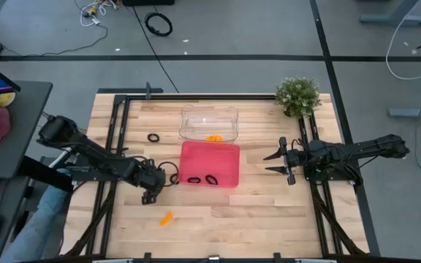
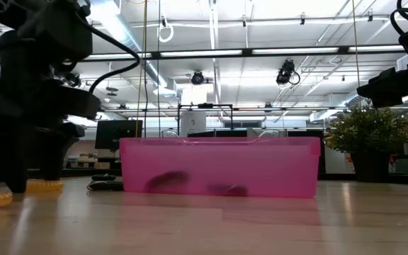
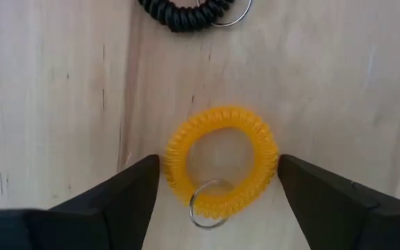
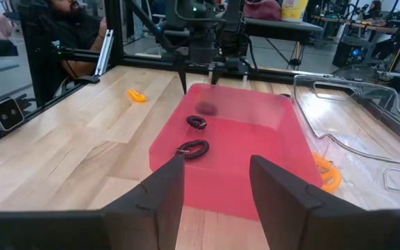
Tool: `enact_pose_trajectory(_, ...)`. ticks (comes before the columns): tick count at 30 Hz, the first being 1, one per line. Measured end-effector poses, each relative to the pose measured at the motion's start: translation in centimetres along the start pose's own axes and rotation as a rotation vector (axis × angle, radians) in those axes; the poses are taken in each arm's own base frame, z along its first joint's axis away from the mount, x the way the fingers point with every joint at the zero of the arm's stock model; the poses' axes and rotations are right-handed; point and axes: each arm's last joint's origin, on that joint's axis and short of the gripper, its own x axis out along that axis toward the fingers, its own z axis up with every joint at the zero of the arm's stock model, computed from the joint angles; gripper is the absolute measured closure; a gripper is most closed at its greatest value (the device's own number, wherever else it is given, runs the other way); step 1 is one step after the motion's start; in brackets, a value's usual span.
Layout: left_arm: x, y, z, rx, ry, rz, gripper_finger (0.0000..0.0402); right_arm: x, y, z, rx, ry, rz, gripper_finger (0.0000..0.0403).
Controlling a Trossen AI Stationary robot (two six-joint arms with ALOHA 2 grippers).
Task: Sort spring keychains
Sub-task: Put the orange spring keychain into the transparent bin
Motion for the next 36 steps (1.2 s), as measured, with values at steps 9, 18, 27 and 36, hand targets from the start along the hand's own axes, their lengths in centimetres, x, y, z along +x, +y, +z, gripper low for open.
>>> enact_pose_trajectory(9,0.0,0.2,0.0,-0.014,0.025,-0.039,0.0171,0.0,0.0,0.0,0.000,0.000,0.000,0.0237)
enact_pose_trajectory(18,-0.5,0.1,-0.2,-0.022,0.150,-0.125,0.0383,0.0,0.0,0.0,0.000,0.000,0.000,0.0237)
enact_pose_trajectory(27,-2.1,-1.0,0.4,0.052,0.172,-0.083,0.0393,0.0,0.0,0.0,0.000,0.000,0.000,0.0237)
enact_pose_trajectory(36,-5.4,-2.5,1.9,0.212,-0.003,0.175,0.0395,0.0,0.0,0.0,0.000,0.000,0.000,0.0237)
